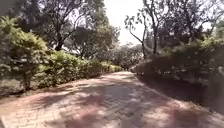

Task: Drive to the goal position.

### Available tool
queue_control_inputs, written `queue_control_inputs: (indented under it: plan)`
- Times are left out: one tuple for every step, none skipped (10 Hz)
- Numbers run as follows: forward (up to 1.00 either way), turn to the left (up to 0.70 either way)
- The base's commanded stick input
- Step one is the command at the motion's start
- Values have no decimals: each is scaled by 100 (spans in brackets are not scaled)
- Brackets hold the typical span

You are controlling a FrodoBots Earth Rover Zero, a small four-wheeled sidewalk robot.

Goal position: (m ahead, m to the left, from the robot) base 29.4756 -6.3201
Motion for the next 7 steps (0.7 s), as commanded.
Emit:
queue_control_inputs:
  plan:
    - [50, -50]
    - [50, -50]
    - [50, -50]
    - [50, 0]
    - [50, 0]
    - [50, 0]
    - [50, 0]
